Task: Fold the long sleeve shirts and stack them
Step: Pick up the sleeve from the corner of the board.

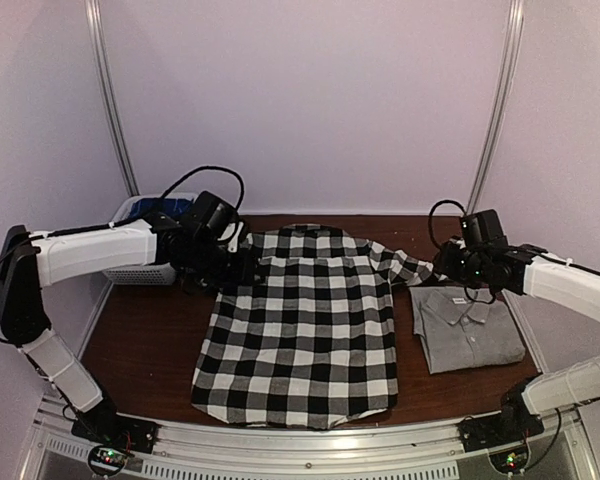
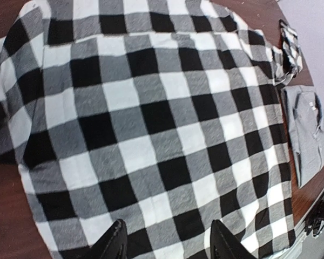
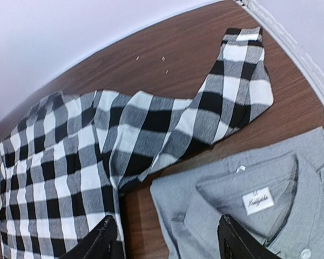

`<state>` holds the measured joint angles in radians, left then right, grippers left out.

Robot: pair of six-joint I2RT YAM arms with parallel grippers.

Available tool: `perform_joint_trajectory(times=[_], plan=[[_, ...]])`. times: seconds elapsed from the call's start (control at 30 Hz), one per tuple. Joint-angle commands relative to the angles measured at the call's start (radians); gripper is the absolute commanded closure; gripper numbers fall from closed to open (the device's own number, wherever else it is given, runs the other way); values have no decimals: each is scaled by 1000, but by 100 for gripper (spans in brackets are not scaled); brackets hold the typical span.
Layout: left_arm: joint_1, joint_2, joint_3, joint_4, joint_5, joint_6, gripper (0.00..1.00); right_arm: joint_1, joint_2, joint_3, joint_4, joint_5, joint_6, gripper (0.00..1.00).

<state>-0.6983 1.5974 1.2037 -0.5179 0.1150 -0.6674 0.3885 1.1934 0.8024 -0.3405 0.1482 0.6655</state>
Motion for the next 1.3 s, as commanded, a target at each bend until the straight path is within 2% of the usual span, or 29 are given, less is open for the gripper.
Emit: perform_joint_trajectory(times=[0.0,0.27,0.4,0.77,1.07,1.27], plan=[[14,93,110,153,82,46,47,-107,95,79,92,31,-48,35],[23,202,216,209,195,50,47,-313,389,275,142,15,-105,36],[23,204,219,214,213,58,47,-352,562,420,111,17,-123,38],[23,191,195,218,250,77,48,-376,904,725,48,15,-137,39],[23,173,174,217,261,82,48,-413,1050,863,-2,1,-117,41],[23,172,171,223,268,83,48,-422,1085,854,5,-9,-109,47]])
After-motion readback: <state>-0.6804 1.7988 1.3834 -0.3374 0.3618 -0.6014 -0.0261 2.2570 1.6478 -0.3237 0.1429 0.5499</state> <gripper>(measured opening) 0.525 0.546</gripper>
